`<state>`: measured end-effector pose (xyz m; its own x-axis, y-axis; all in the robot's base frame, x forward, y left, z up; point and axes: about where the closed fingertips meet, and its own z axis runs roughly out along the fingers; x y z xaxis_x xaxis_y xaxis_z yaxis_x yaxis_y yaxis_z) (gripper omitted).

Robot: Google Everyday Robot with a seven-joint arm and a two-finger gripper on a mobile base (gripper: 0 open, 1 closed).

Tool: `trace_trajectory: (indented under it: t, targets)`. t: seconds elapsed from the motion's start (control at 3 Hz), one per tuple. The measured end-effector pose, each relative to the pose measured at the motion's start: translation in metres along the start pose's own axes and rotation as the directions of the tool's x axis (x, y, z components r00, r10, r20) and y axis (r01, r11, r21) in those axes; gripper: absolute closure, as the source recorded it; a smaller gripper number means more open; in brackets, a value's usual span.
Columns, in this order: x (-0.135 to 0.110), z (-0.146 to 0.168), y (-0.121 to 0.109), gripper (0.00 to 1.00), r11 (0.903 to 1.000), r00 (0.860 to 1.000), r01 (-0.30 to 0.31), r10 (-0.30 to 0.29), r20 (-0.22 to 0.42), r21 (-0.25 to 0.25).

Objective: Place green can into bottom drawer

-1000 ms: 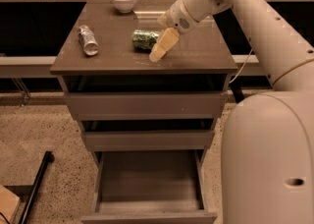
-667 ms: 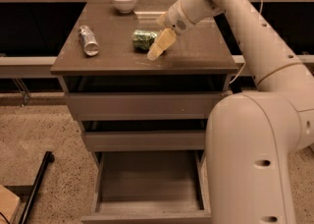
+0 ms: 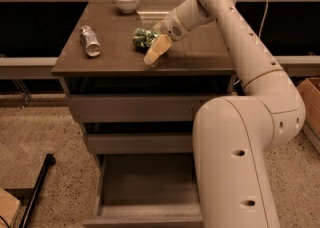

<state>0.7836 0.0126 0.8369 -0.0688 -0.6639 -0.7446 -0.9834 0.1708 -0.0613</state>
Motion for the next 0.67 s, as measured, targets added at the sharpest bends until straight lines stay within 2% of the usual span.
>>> trace_trajectory:
  t: [0.33, 0.67]
  targets:
    - [0.005, 0.002, -0.001, 0.27, 0.9998, 1.0, -0.017, 0.017, -0.007, -0.003]
    - [-0.004, -0.009, 0.001, 0.5, 0.9999, 1.0, 0.005, -0.005, -0.009, 0.011]
